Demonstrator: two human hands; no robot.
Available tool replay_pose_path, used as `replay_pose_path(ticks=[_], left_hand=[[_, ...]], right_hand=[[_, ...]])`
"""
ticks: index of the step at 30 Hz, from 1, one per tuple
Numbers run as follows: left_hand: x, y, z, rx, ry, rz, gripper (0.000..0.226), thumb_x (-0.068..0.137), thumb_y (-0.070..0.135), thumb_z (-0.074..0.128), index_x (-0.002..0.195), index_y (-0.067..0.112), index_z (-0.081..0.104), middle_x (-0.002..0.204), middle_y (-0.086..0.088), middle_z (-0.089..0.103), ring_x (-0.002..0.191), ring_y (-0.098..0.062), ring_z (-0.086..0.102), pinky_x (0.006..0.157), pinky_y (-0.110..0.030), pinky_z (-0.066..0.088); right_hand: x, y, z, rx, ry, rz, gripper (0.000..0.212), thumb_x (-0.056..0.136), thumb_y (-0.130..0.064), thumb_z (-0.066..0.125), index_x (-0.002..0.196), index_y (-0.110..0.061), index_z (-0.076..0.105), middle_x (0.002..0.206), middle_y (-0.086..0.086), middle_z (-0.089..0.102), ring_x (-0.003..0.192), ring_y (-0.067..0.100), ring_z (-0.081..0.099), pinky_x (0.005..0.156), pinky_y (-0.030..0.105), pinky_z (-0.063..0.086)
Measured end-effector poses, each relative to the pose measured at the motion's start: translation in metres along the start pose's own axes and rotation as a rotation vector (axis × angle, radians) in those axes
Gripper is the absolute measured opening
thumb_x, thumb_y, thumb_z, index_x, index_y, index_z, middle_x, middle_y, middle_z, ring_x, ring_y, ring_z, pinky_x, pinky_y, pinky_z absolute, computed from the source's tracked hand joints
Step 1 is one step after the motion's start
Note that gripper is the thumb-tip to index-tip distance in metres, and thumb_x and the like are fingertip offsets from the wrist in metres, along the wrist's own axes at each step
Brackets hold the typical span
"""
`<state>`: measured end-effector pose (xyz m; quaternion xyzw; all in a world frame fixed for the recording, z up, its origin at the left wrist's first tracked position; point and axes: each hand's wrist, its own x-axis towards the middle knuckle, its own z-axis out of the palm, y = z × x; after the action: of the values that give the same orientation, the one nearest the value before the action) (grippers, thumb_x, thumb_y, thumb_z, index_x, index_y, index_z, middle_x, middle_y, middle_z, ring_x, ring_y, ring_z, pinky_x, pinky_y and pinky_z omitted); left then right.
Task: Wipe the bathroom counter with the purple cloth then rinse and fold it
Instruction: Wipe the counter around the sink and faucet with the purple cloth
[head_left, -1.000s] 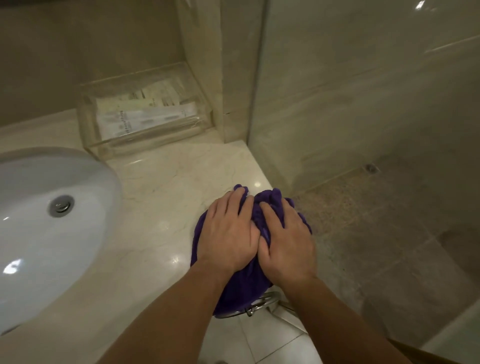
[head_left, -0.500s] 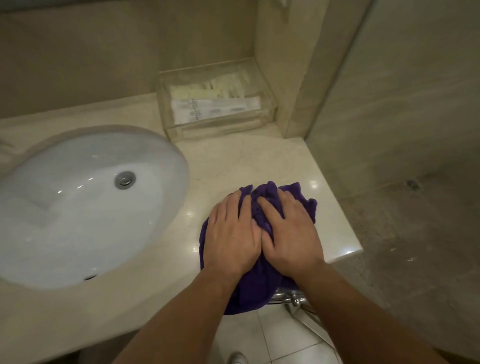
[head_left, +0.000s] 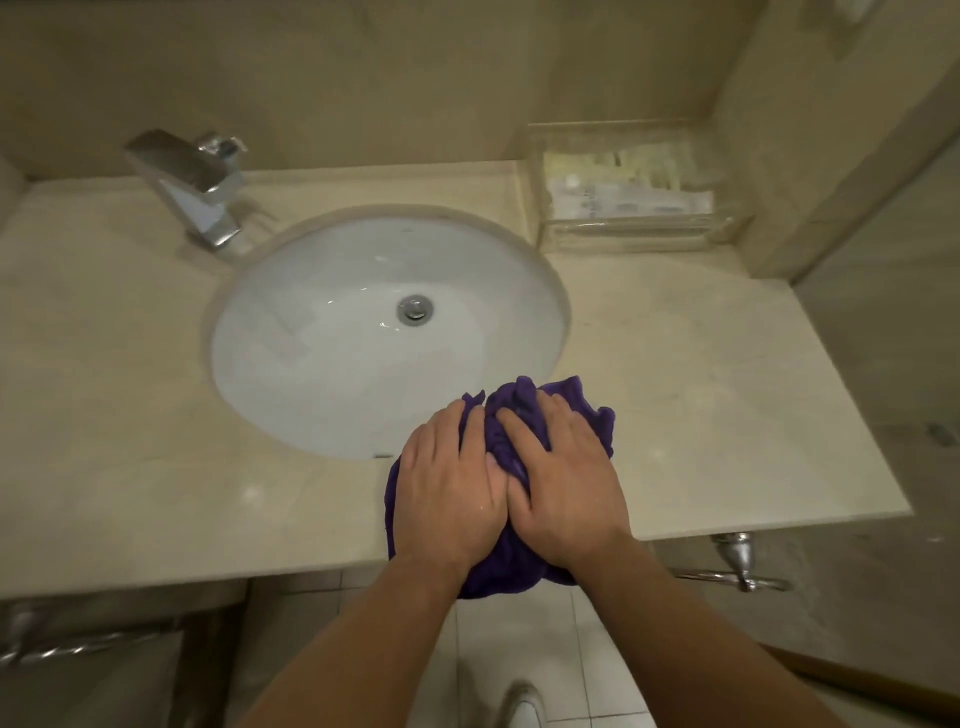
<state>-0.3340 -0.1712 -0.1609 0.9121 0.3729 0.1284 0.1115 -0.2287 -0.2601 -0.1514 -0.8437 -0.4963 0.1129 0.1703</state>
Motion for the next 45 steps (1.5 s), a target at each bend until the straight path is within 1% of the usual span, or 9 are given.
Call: replay_pose_path(ticks=[3, 7, 11, 13, 21, 27, 32, 38, 45], left_hand=[[-0.016, -0.041, -0.014, -0.005, 0.004, -0.036, 0.049, 0.092, 0.025, 0.037, 0.133, 0.009, 0.056, 0.132, -0.01, 0.059, 0.12, -0.025, 0.056, 0.105, -0.038, 0.041], [-0.03, -0.1, -0.035, 0.007, 0.007, -0.073, 0.051, 0.089, 0.025, 0.036, 0.132, 0.008, 0.057, 0.132, -0.011, 0.059, 0.121, -0.026, 0.055, 0.106, -0.039, 0.04], [-0.036, -0.159, -0.055, 0.008, 0.018, -0.081, 0.05, 0.09, 0.026, 0.037, 0.13, 0.008, 0.059, 0.133, -0.01, 0.06, 0.122, -0.026, 0.055, 0.107, -0.036, 0.035], [-0.038, -0.188, -0.065, 0.003, 0.019, -0.085, 0.05, 0.091, 0.027, 0.036, 0.131, 0.008, 0.06, 0.133, -0.011, 0.059, 0.122, -0.025, 0.055, 0.106, -0.037, 0.038], [-0.046, -0.314, -0.106, 0.008, -0.012, -0.194, 0.054, 0.094, 0.03, 0.03, 0.138, 0.01, 0.055, 0.141, -0.011, 0.055, 0.129, -0.026, 0.052, 0.11, -0.042, 0.041], [-0.03, -0.39, -0.128, 0.02, 0.034, -0.293, 0.054, 0.094, 0.03, 0.03, 0.137, 0.01, 0.055, 0.14, -0.012, 0.055, 0.127, -0.027, 0.053, 0.109, -0.044, 0.043], [0.001, -0.433, -0.136, 0.021, 0.071, -0.337, 0.054, 0.093, 0.029, 0.03, 0.135, 0.008, 0.056, 0.137, -0.014, 0.056, 0.125, -0.029, 0.054, 0.108, -0.045, 0.044], [0.05, -0.467, -0.139, 0.031, 0.043, -0.307, 0.054, 0.093, 0.03, 0.03, 0.138, 0.01, 0.053, 0.141, -0.012, 0.053, 0.129, -0.027, 0.05, 0.113, -0.042, 0.039], [0.137, -0.491, -0.138, -0.024, 0.037, -0.204, 0.049, 0.093, 0.024, 0.031, 0.133, 0.009, 0.056, 0.137, -0.008, 0.054, 0.126, -0.022, 0.049, 0.11, -0.041, 0.04]], right_hand=[[0.001, -0.042, 0.018, -0.002, -0.004, -0.023, 0.052, 0.098, -0.049, 0.038, 0.142, -0.024, 0.051, 0.147, 0.01, 0.047, 0.134, 0.03, 0.043, 0.112, 0.047, 0.036], [0.007, -0.101, 0.043, 0.006, 0.015, -0.073, 0.052, 0.097, -0.046, 0.04, 0.139, -0.019, 0.055, 0.144, 0.012, 0.05, 0.13, 0.031, 0.047, 0.112, 0.045, 0.037], [0.016, -0.159, 0.07, 0.023, 0.035, -0.07, 0.05, 0.096, -0.043, 0.045, 0.141, -0.02, 0.05, 0.144, 0.01, 0.049, 0.13, 0.029, 0.047, 0.11, 0.047, 0.038], [0.022, -0.188, 0.083, 0.033, 0.04, -0.062, 0.05, 0.097, -0.043, 0.047, 0.142, -0.022, 0.047, 0.144, 0.009, 0.048, 0.128, 0.028, 0.047, 0.107, 0.047, 0.041], [0.058, -0.306, 0.134, -0.021, -0.002, -0.121, 0.053, 0.099, -0.049, 0.038, 0.147, -0.026, 0.043, 0.154, 0.012, 0.041, 0.143, 0.031, 0.035, 0.116, 0.049, 0.032], [0.108, -0.372, 0.166, -0.006, -0.013, -0.211, 0.052, 0.099, -0.048, 0.041, 0.145, -0.025, 0.046, 0.153, 0.01, 0.044, 0.142, 0.03, 0.038, 0.115, 0.05, 0.034], [0.155, -0.402, 0.181, -0.002, -0.022, -0.267, 0.051, 0.1, -0.048, 0.04, 0.144, -0.025, 0.048, 0.149, 0.01, 0.047, 0.139, 0.029, 0.04, 0.113, 0.05, 0.036], [0.208, -0.419, 0.186, -0.006, -0.013, -0.231, 0.051, 0.1, -0.049, 0.04, 0.145, -0.027, 0.047, 0.15, 0.009, 0.046, 0.14, 0.029, 0.04, 0.115, 0.048, 0.034], [0.286, -0.416, 0.184, -0.034, -0.01, -0.176, 0.052, 0.101, -0.052, 0.035, 0.147, -0.03, 0.043, 0.153, 0.004, 0.042, 0.142, 0.026, 0.035, 0.121, 0.039, 0.023]])
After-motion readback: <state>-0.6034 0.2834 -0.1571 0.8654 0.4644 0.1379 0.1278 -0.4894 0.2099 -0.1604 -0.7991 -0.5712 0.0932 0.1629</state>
